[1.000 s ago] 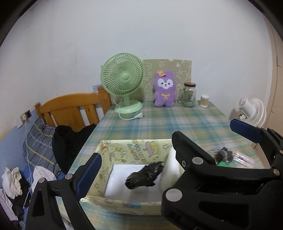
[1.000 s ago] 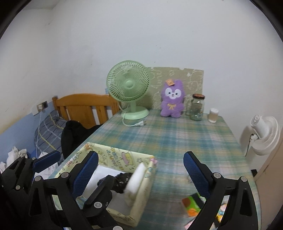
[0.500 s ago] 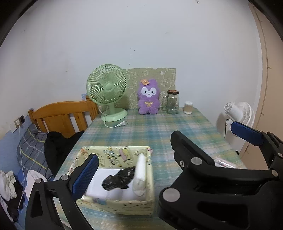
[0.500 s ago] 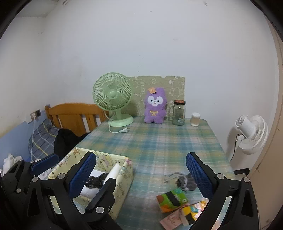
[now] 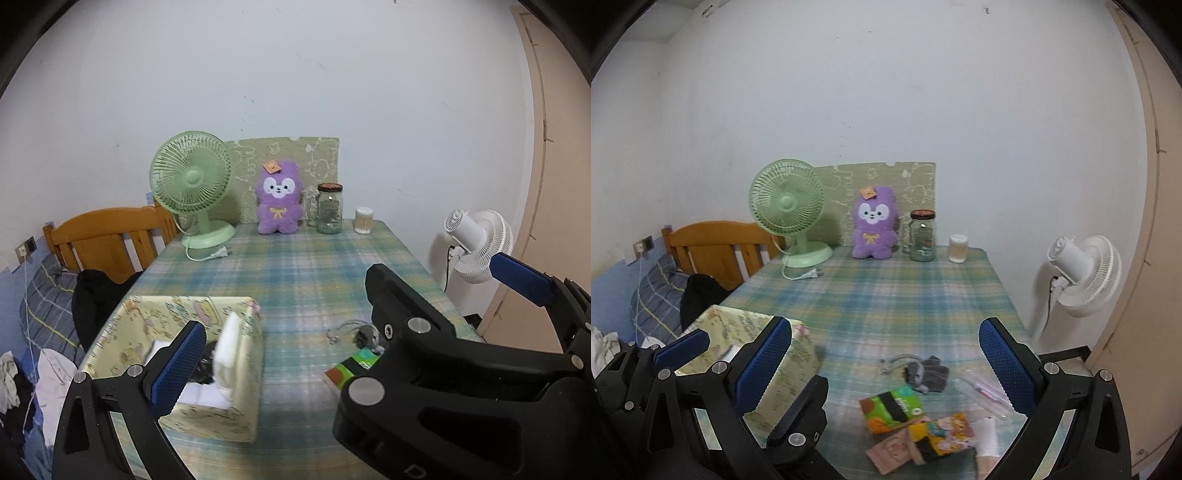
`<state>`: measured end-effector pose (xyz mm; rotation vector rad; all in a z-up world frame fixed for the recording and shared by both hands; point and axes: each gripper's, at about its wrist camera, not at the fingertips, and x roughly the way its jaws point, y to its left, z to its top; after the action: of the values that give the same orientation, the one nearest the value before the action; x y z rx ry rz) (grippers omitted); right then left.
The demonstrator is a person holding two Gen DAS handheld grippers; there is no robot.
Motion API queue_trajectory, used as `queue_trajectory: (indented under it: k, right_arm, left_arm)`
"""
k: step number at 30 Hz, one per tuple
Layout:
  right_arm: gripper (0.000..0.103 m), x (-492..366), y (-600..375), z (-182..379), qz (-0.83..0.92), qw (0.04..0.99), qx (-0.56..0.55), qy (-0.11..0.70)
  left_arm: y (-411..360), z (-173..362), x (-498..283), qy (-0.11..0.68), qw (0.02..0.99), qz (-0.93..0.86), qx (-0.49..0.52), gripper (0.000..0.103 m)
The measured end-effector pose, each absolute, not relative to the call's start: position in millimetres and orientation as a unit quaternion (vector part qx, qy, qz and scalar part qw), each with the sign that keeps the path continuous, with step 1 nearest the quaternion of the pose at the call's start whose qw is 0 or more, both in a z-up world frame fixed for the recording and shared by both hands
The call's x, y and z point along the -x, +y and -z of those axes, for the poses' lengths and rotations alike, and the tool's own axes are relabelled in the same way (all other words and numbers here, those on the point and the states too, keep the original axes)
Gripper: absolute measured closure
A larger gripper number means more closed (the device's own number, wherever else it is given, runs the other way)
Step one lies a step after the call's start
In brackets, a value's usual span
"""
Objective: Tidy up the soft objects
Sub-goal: 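Withdraw both tools from the box toward the remaining items, then grasp the yellow cartoon pouch with the left tool while the right tool grasps the white wrapped bundle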
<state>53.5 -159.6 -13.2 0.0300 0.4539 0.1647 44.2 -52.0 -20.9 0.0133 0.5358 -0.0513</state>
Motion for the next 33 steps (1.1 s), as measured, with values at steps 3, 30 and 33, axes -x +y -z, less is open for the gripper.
queue_trajectory:
  k: [3, 30, 33]
  right_arm:
    - [0.000, -53, -168, 19, -0.078, 0.970, -0.011, 0.228]
    - [0.000, -63, -222, 104, -0.056, 0.960, -0.051, 0.268]
    - [0.000, -67, -223, 116, -0.056, 0.957, -0.056, 0.280]
  left_arm:
    - [-63, 27, -45, 0.268, 0.963, 0.032, -0.003, 0.001]
    - [-118, 100, -59, 0.280, 0.956, 0.087, -0.026, 0.001]
    - [-120, 110, -62, 0.292, 0.952, 0.088, -0.028, 0.001]
